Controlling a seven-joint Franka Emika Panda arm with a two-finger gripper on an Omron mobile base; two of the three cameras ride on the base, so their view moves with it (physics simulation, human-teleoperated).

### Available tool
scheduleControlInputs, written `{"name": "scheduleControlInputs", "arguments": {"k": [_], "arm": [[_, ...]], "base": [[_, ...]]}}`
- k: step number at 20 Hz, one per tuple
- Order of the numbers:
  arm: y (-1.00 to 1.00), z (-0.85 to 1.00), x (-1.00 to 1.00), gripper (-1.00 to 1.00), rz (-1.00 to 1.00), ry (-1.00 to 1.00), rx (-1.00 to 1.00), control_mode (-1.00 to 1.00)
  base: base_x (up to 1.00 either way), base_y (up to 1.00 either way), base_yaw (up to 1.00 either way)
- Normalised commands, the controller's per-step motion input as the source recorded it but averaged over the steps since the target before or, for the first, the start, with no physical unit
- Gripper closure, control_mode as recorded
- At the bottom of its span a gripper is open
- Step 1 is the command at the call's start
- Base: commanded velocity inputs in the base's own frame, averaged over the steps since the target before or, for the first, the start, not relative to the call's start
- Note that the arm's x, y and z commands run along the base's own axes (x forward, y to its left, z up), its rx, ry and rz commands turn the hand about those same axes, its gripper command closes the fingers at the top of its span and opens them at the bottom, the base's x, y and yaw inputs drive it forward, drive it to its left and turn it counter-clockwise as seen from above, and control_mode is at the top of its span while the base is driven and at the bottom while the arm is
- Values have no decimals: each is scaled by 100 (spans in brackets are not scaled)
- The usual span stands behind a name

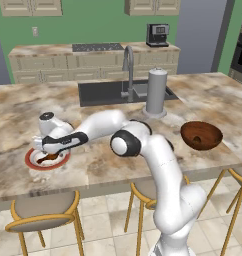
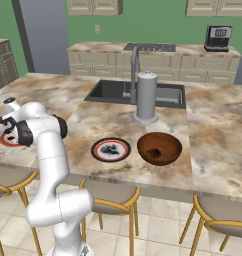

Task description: Pick the chicken drumstick and sweet potato from their plates and place them in the bowl. Then put the bowl in the fridge.

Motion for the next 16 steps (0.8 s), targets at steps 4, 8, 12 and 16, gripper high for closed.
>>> {"name": "scheduleControlInputs", "arguments": {"k": [4, 8, 12, 16], "arm": [[7, -25, 8, -100, 3, 5, 0, -100], [4, -11, 2, 100, 5, 4, -1, -100], [-6, -1, -2, 100, 1, 4, -2, -100], [-12, 15, -12, 100, 6, 0, 0, -100]], "base": [[0, 0, 0], [0, 0, 0], [0, 0, 0], [0, 0, 0]]}}
